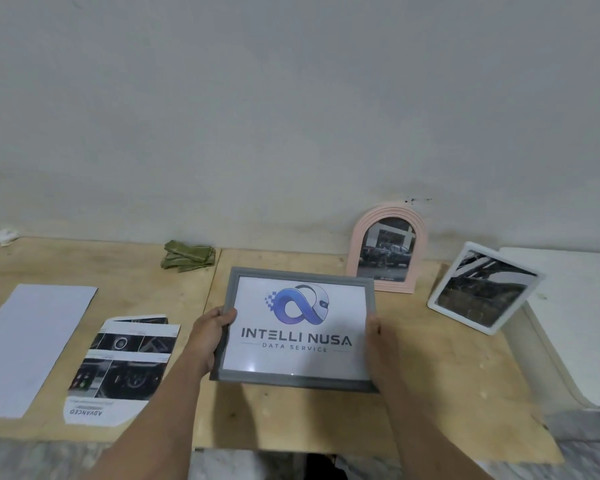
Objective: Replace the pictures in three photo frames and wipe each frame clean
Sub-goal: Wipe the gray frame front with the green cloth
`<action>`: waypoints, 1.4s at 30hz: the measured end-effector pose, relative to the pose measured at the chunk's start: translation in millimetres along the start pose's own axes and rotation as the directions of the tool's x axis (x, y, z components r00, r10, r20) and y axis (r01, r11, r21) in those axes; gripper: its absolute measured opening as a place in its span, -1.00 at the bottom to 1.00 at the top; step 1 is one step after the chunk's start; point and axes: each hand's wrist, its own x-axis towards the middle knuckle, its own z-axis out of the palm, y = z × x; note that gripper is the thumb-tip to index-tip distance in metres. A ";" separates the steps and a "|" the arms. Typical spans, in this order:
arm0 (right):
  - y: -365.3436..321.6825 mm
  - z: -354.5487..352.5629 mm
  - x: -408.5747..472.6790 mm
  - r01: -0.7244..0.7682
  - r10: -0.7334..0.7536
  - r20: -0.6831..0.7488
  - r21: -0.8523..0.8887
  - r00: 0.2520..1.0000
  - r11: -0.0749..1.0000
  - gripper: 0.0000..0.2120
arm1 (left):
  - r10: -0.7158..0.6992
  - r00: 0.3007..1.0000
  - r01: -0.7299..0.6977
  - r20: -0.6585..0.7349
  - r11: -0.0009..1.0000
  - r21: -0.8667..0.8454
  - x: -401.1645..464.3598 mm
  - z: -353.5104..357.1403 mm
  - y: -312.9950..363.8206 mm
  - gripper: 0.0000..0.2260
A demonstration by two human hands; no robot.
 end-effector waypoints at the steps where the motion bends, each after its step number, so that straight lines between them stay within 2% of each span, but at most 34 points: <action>1: 7.1 2.5 9.4 -0.021 0.021 0.001 0.004 1.000 1.000 -0.52 | -0.006 1.000 0.006 0.006 1.000 0.002 2.1 1.0 -0.3 -0.86; 3: 2.4 2.0 15.4 -0.094 0.090 0.066 0.075 0.994 0.993 -0.48 | -0.016 1.000 0.016 0.005 1.000 0.014 9.8 2.3 -1.1 -0.84; 5: -12.4 -1.0 13.0 -0.214 0.182 0.187 0.172 0.966 0.962 -0.53 | -0.013 1.000 0.013 0.003 0.999 0.035 14.5 1.8 -0.7 -0.83; 8: -17.2 -1.3 27.4 -0.257 0.194 0.305 0.185 0.932 0.948 -0.59 | 0.002 1.000 -0.002 0.002 0.998 0.066 26.5 -0.3 0.6 -0.87; 14: -39.1 7.6 60.5 -0.287 0.172 0.401 0.247 0.900 0.926 -0.74 | -0.009 0.999 0.013 -0.039 0.995 0.104 53.9 4.4 15.6 -0.89; 19: -65.0 25.2 93.2 -0.336 0.177 0.421 0.341 0.890 0.878 -0.80 | -0.034 0.999 0.035 -0.035 0.999 0.020 65.7 3.6 25.5 -0.82; 21: -78.2 38.4 101.8 -0.308 0.159 0.425 0.310 0.891 0.899 -0.79 | -0.035 0.997 0.033 -0.073 0.999 -0.028 67.0 -6.6 27.1 -0.83; 23: -100.2 59.7 102.7 -0.269 0.120 0.464 0.270 0.877 0.925 -0.83 | -0.032 0.983 0.020 -0.181 0.997 -0.071 69.2 -23.1 25.7 -0.80; 26: -136.4 108.3 93.3 -0.237 0.091 0.580 0.182 0.810 0.954 -0.85 | -0.044 0.928 -0.002 -0.370 0.992 -0.124 64.6 -59.0 23.3 -0.76; 33: -218.3 235.5 59.5 -0.018 -0.003 0.701 0.022 0.713 1.000 -0.74 | -0.107 0.822 -0.070 -0.559 0.956 -0.286 58.1 -175.8 20.7 -0.87; 34: -235.8 263.0 50.5 0.044 -0.034 0.697 0.003 0.716 0.999 -0.69 | -0.132 0.803 -0.070 -0.581 0.948 -0.312 58.0 -202.3 19.4 -0.87; 35: -246.4 283.8 52.4 0.181 -0.086 0.695 -0.065 0.714 0.981 -0.69 | -0.146 0.789 -0.071 -0.597 0.943 -0.325 57.9 -219.7 17.8 -0.87; 37: -262.4 325.4 61.5 0.437 -0.202 0.668 -0.204 0.716 0.876 -0.77 | -0.168 0.770 -0.061 -0.615 0.941 -0.334 58.4 -251.6 16.1 -0.88; 38: -265.6 349.8 68.3 0.511 -0.232 0.651 -0.277 0.722 0.813 -0.79 | -0.172 0.766 -0.061 -0.620 0.940 -0.336 60.3 -268.3 14.9 -0.89; 42: -259.6 403.9 81.0 0.750 -0.319 0.692 -0.506 0.648 0.427 -0.65 | -0.161 0.761 -0.047 -0.629 0.953 -0.301 68.6 -306.7 6.0 -0.85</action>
